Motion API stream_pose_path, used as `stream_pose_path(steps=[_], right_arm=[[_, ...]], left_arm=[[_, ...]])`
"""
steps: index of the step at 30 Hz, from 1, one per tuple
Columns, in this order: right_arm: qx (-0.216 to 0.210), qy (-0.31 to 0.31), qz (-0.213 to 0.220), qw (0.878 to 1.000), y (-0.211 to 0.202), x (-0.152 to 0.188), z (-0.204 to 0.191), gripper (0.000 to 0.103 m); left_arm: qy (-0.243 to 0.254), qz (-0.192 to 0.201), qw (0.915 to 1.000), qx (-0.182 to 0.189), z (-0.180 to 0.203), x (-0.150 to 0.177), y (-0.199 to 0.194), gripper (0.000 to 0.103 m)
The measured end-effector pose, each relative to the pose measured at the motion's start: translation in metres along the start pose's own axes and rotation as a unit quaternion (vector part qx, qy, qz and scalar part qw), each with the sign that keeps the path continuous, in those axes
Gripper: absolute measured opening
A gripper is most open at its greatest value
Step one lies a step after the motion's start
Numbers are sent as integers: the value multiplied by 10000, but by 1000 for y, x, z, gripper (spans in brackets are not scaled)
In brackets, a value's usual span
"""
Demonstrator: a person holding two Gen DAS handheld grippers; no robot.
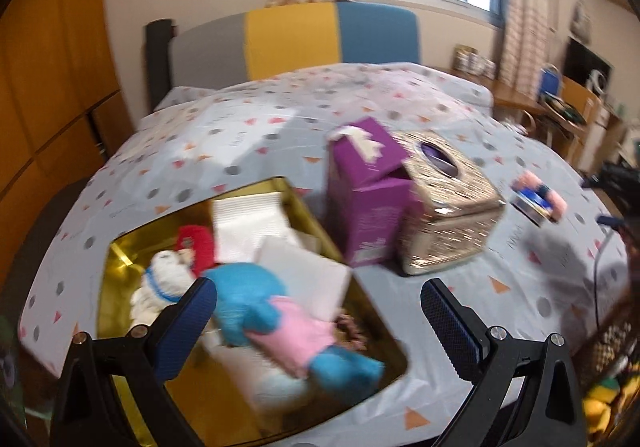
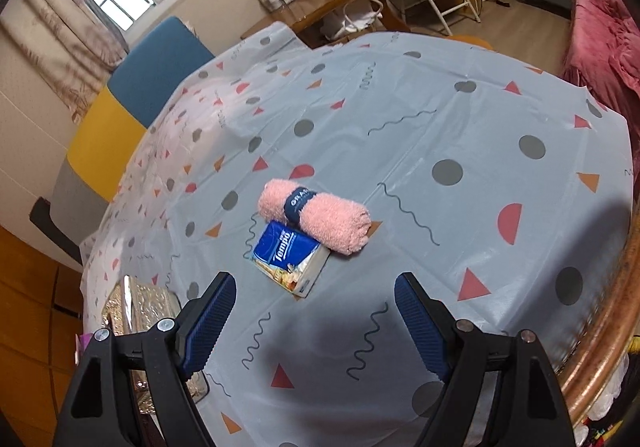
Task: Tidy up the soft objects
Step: 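Move both tools past the tissue boxes toward the Tempo pack and pink towel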
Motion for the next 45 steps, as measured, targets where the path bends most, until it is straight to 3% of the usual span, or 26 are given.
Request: stream_pose_path(steps=[13,20,21,26,35,38,40,45], right_arm=[[36,-102,-6,9999,21,-29,-15,83],[84,-63,684,9976,31,-53,-7,83],[119,33,621,9980,33,-54,-3,83],[-345,407,558,9970,30,-60,7,83],[-798,571,418,9943,29,-59,9,83],[-951,733,378,9921,29,-60,13,83],[-1097,836,350,9898,28,-61,16,83],[-1533,1020,283,9825,25,-61,20,83]], left_arm=[[765,-215,9954,539,61,-7,14,103],[1041,-310,9911,764,84,-7,20,103],[1064,-318,9905,808,87,-7,21,103],[1232,-408,9863,1019,103,-11,28,103],[1323,-675,9709,1876,150,-31,43,103],[1372,-842,9605,2268,173,-41,50,101],[1422,-932,9524,2531,189,-50,54,94],[1502,-949,9460,2710,221,-77,67,90]])
Point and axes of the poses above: each gripper's, at about its wrist camera, not at the fingertips, and y roughly the way its jaws point, z to its right, x to its underside, the point moved 2 cm from there along y, roughly the way its jaws point, and after that the axes turned 10 degrees about y, right-handed, at the moved point
